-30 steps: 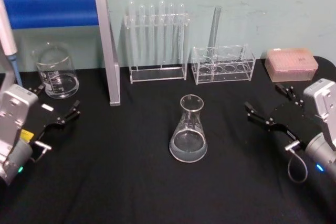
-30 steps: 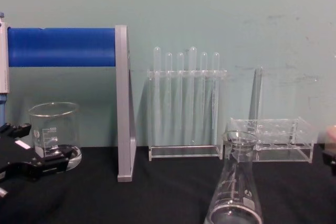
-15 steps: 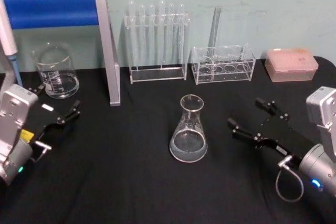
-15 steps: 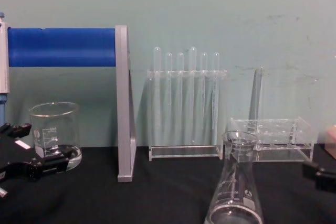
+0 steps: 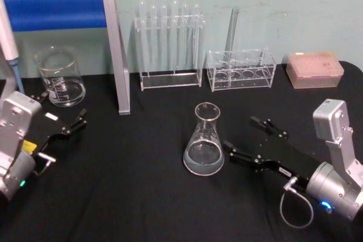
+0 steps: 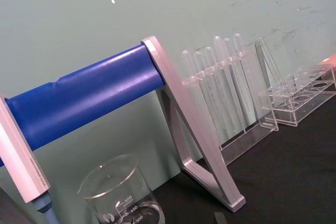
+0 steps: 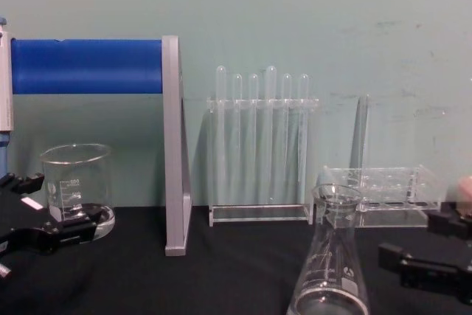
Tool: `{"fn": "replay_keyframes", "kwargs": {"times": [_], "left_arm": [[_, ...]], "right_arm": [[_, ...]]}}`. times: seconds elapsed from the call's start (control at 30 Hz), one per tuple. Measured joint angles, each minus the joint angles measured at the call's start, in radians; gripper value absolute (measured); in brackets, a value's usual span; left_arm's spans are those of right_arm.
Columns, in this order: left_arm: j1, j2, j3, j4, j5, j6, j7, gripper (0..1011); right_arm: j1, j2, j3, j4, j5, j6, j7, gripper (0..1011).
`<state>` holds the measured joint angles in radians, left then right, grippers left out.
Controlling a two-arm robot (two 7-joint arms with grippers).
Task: Grasp the erlenmeyer flask with one hand, shake it three times, then place it back.
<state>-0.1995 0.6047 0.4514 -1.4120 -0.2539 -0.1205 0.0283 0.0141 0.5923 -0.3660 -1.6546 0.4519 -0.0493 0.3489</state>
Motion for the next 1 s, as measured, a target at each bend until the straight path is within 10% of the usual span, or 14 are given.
{"fn": "replay_keyframes", "kwargs": {"times": [1.0], "left_arm": [[0.0,0.0,0.0,0.0,0.0,0.0,0.0,1001]], "right_arm": [[0.096,-0.149,-0.009,0.12,-0.048,-0.005,0.088,1000]]}}
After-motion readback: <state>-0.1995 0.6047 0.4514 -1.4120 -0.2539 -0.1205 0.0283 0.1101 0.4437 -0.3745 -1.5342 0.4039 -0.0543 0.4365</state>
